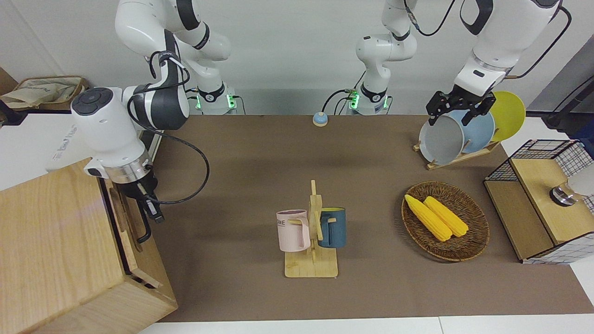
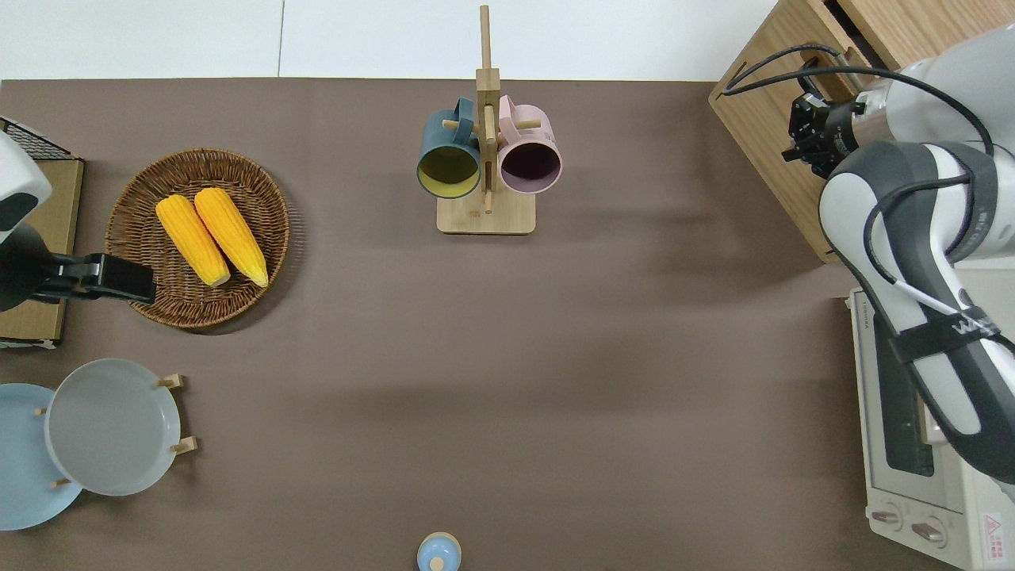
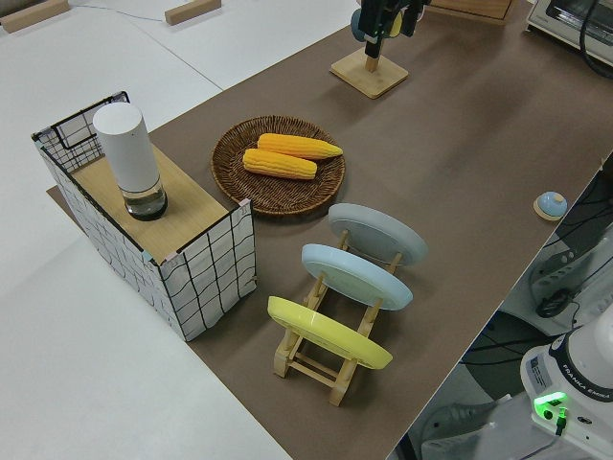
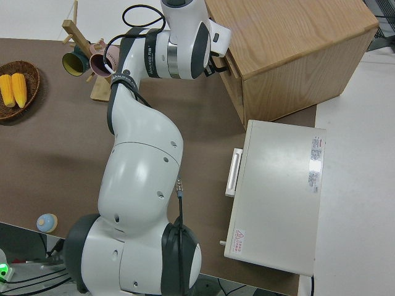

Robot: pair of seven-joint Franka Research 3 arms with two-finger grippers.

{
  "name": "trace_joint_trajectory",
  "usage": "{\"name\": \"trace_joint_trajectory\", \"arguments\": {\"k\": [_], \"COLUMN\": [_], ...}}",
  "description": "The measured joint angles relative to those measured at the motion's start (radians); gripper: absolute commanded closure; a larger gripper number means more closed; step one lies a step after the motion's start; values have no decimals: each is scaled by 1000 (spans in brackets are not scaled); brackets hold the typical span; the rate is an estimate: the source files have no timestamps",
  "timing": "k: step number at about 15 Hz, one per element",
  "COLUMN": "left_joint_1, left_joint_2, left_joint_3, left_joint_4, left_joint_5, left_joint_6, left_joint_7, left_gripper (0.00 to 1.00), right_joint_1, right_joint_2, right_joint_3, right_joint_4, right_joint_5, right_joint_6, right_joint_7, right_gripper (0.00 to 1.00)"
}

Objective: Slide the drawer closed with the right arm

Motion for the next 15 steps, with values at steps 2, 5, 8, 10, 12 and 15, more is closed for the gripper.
{"name": "trace_joint_trajectory", "arguments": {"k": [2,5,8,10,12,15], "left_joint_1": [0,0,0,0,0,0], "left_joint_2": [0,0,0,0,0,0], "left_joint_3": [0,0,0,0,0,0], "left_joint_4": [0,0,0,0,0,0], "left_joint_5": [0,0,0,0,0,0], "left_joint_6": [0,0,0,0,0,0], "left_joint_7": [0,0,0,0,0,0], "left_gripper": [7,7,7,7,7,7], "right_joint_1": [-15,-44,-51,-56,-59,-59], "right_joint_2": [3,8,9,9,9,9], "right_joint_3": [19,45,50,54,57,58], "right_joint_4": [0,0,0,0,-1,-1], "right_joint_5": [0,0,1,1,1,1], "right_joint_6": [5,13,9,9,9,9], "right_joint_7": [-6,-20,-63,-77,-82,-87], "right_gripper": [1000,1000,1000,1000,1000,1000]}}
